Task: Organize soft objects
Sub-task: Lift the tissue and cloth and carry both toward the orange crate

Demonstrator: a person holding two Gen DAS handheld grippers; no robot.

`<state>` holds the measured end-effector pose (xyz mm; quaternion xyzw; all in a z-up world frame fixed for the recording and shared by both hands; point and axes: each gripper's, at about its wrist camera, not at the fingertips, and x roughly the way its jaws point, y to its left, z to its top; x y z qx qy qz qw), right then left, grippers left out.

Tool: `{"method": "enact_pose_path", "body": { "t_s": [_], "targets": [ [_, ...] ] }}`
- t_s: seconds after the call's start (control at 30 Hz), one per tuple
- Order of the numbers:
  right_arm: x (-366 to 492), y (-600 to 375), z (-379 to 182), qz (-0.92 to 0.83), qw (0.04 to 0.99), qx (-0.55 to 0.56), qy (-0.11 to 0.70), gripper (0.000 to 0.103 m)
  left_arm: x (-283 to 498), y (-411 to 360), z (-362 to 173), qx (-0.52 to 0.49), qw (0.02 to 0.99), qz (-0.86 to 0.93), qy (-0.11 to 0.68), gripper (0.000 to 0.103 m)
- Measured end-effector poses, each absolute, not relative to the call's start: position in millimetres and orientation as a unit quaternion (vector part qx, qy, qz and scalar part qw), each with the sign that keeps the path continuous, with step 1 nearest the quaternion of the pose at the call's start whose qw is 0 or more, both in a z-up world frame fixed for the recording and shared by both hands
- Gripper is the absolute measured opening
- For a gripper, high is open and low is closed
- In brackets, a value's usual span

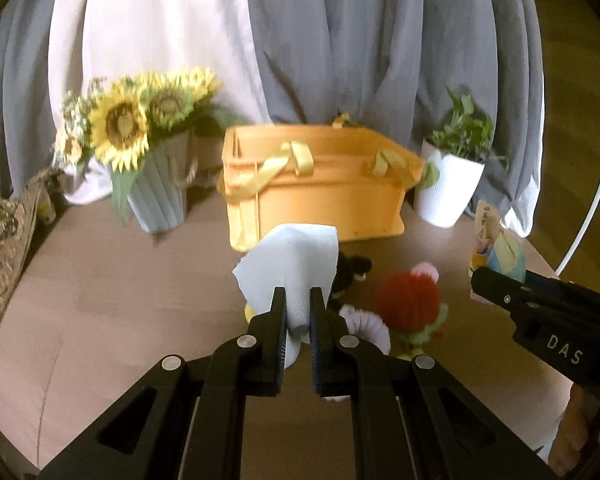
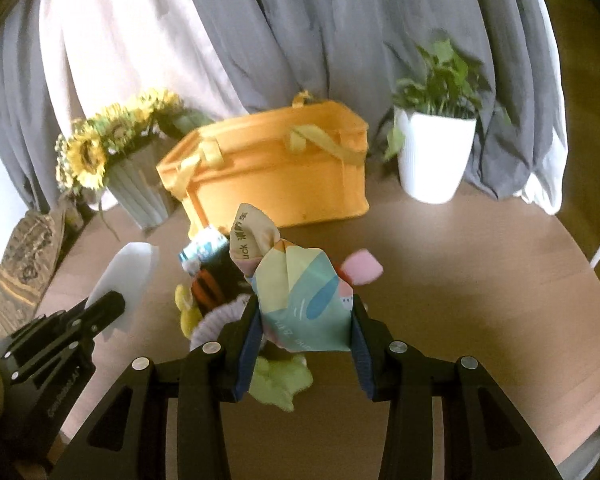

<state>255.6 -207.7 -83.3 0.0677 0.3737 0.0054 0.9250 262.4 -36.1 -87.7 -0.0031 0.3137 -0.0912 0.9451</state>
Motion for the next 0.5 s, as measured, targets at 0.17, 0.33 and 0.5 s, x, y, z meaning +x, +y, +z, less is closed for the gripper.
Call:
{"method": "enact_pose_path", "body": {
  "t_s": [0.17,0.33,0.5],
  "targets": [
    [267,-206,-69,0.013,0.932,0.071,0.354,0.042,270,-35,-71,-0.003,0.953,-0.091,0.29,0.012],
    [279,-205,-57,0.02,0.938,0.072,0.337,0.042,280,-34,-57,-0.002,0.96,-0.086,0.265,0.012],
    [291,-203,-45,0.029,0.946,0.067,0.315,0.042,290,-35,-46,0.0,0.966,-0.083,0.245,0.012]
  ]
}}
